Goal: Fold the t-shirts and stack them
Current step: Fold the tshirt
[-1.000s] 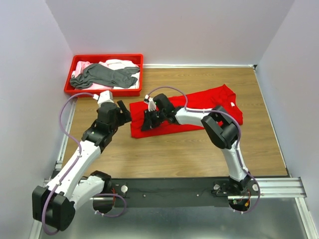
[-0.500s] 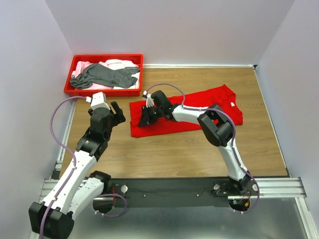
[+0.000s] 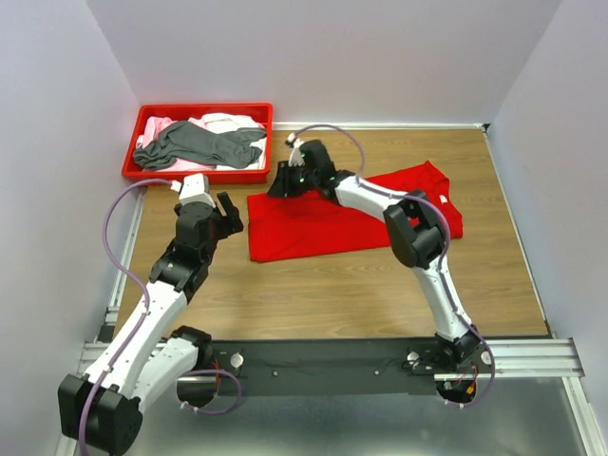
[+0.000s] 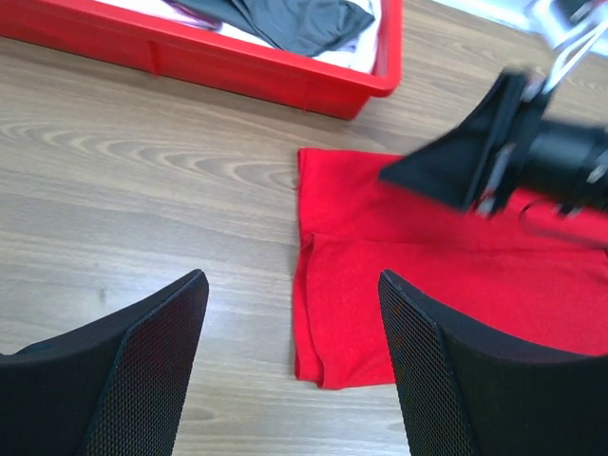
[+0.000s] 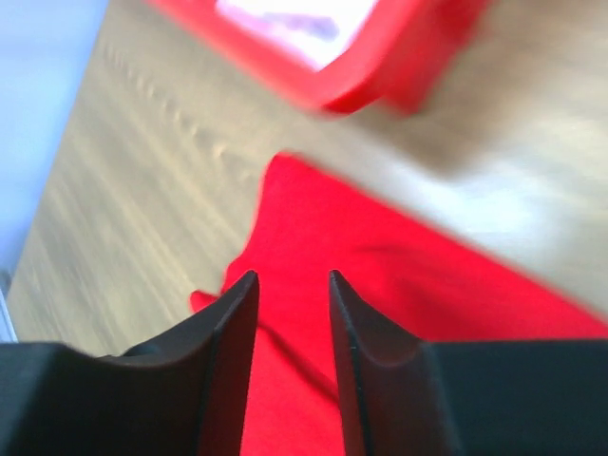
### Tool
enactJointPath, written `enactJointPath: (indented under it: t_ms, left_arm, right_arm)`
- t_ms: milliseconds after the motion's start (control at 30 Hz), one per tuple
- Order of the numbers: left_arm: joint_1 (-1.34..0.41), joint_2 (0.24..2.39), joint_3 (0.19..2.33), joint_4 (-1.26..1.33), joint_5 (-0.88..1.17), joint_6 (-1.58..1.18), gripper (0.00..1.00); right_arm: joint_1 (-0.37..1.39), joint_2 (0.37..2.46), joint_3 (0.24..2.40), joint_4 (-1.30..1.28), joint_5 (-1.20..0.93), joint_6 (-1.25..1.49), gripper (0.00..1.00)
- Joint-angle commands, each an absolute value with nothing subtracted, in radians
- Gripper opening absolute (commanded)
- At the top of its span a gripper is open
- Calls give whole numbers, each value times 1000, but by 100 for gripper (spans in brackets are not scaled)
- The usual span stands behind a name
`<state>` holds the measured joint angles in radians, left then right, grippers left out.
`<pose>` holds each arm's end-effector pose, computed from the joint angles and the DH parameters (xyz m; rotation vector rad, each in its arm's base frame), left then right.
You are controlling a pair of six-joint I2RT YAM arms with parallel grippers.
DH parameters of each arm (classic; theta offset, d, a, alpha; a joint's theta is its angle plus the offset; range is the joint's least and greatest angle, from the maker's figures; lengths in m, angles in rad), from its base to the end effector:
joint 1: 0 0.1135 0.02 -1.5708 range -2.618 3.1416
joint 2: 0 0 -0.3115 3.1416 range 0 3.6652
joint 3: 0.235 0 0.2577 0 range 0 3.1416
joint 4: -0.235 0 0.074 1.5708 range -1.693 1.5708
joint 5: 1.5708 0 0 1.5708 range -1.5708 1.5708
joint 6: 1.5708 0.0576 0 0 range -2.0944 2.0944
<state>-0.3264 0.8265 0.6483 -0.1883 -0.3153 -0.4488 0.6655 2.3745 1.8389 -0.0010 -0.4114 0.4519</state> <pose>0.1823 -0.0429 0.3111 -0.3256 1.8966 -0.2154 0.4573 0.3882 0.1886 -0.5032 2.1996 1.0719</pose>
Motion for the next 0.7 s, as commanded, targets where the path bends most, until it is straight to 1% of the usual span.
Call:
enactJointPath:
  t_ms: [0,100,133,200,233,333,367,500,567,667]
  left_arm:
    - [-321,893,649,-150,-158,-429,80]
    - [-324,989,682,-153,-45,-457,80]
    - [-325,1044,693,-152,-19,-463,80]
    - [-342,1107,716,-149,44,-480,80]
    - [-353,1173,745,-149,55,-482,80]
    - [-400,1274,810,-159,100,-483,80]
    - [-411,1335,822,-164,119,-485,80]
    - [-440,1454,857,-170,130,-495,80]
    - [-442,1504,862,-184,127,-494,80]
    - [-443,1537,870,-212,132,-485,80]
  right_arm:
    - [556,2213,1742,-32,-356,485,48]
    - [457,2087,1588,-35,-377,503,52]
    - [430,1994,1483,-37,-379,505,52]
    - [345,1897,1363,-41,-361,503,54]
    - [287,1812,1259,-46,-351,502,55]
    - [206,1697,1128,-71,-325,496,56]
    - [151,1636,1062,-78,-312,491,56]
    - [5,1568,951,-87,-307,514,56]
    - [-73,1574,939,-84,-343,520,56]
    - [-115,1627,959,-83,-357,506,55]
